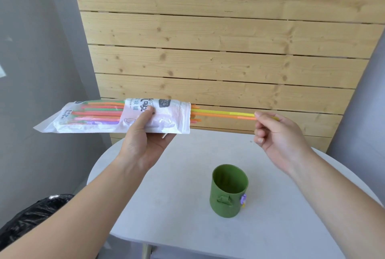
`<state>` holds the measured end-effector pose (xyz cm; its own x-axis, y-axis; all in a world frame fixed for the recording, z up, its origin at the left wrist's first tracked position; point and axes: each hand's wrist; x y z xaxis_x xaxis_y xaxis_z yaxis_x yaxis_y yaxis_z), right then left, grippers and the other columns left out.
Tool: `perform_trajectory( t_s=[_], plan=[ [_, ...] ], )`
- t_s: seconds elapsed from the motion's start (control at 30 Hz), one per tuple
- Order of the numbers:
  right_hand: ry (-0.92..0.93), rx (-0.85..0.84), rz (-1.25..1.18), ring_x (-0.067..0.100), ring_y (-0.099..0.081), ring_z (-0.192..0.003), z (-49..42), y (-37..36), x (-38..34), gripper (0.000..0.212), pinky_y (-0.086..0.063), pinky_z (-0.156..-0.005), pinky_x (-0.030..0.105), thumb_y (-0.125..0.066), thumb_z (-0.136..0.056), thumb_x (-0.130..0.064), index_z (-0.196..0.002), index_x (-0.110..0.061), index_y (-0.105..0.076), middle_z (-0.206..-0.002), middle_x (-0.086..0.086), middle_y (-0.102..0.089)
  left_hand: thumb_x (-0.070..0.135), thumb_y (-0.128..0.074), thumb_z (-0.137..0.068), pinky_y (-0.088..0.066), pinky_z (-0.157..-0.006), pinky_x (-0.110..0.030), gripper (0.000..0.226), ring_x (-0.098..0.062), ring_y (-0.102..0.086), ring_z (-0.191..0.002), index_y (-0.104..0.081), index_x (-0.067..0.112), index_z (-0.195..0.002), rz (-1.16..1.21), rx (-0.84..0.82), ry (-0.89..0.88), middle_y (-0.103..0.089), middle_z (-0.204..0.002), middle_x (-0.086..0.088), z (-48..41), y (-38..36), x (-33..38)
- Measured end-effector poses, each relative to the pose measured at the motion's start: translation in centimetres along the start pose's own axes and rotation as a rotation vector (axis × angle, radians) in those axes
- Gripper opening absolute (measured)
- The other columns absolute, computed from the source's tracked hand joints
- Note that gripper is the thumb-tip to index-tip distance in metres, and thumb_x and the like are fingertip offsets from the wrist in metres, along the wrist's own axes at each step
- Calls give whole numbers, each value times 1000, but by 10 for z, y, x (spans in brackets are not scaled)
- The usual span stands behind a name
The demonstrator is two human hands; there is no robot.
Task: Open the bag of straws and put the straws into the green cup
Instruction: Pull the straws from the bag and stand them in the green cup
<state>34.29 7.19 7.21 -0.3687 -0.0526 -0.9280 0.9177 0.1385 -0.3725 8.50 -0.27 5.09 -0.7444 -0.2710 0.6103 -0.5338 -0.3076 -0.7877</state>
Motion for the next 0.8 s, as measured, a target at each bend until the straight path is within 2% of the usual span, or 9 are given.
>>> perform_trajectory(
  t_s=[0.1,0.27,0.4,0.47,0.57,0.67,0.73,0.8],
  plan=[
    [-27,2,0,6,-43,-43,-7,31,-13,18,-35,-38,17,-60,-96,-5,-80,-13,-60,-59,-1,-51,16,-66,-103,-58,-104,-53,5,-28,-71,-126,-70,14,-105,-9,7,-14,-79,-112,-8,-2,8,4],
    [-67,0,62,3,-37,-40,-7,80,-42,21,-28,-35,14,-56,-96,-9,-76,-15,-55,-59,-3,-43,17,-64,-104,-57,-106,-52,9,-27,-71,-125,-71,14,-109,-78,-12,-37,-80,-110,-7,-3,13,7],
    [-60,-10,236,3,-35,-39,1,99,-65,23,-27,-33,14,-56,-96,-6,-75,-13,-52,-59,-2,-42,18,-63,-104,-57,-106,-52,15,-28,-70,-127,-70,14,-117,-122,-18,-25,-78,-126,-9,-1,12,1],
    [-50,-37,345,5,-35,-40,2,100,-70,23,-27,-34,16,-55,-97,-3,-76,-10,-52,-59,-1,-41,19,-63,-104,-56,-107,-52,16,-28,-70,-128,-70,13,-118,-134,-24,-3,-77,-129,-10,1,9,-5],
    [-48,-66,493,7,-36,-42,1,94,-71,21,-29,-35,18,-60,-95,-2,-76,-7,-54,-60,2,-42,19,-63,-104,-56,-107,-52,14,-26,-71,-124,-71,12,-113,-148,-39,26,-80,-116,-8,5,2,-14],
    [-42,-80,633,9,-37,-42,-1,82,-68,16,-32,-36,19,-65,-93,-2,-78,-5,-59,-58,3,-46,20,-62,-105,-58,-104,-51,15,-26,-77,-113,-71,12,-114,-167,-79,49,-80,-115,-9,8,-4,-22],
    [-36,-103,700,10,-38,-42,-1,71,-63,16,-33,-37,20,-69,-91,-2,-77,-5,-62,-56,2,-48,20,-61,-105,-61,-100,-49,19,-26,-78,-109,-69,11,-119,-181,-106,70,-80,-118,-10,10,-7,-27],
    [-52,-152,755,11,-40,-43,0,58,-56,16,-35,-39,21,-71,-89,-3,-75,-7,-63,-54,1,-51,20,-62,-104,-61,-99,-51,26,-28,-76,-114,-66,10,-128,-187,-123,90,-78,-124,-12,11,-8,-32]
  ],
)
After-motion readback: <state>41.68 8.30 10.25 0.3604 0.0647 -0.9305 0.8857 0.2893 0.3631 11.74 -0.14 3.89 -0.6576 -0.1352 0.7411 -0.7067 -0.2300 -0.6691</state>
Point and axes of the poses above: each hand's wrist, its own z-axis away from the middle knuckle, its own y-axis out of the back of the hand, x = y × z
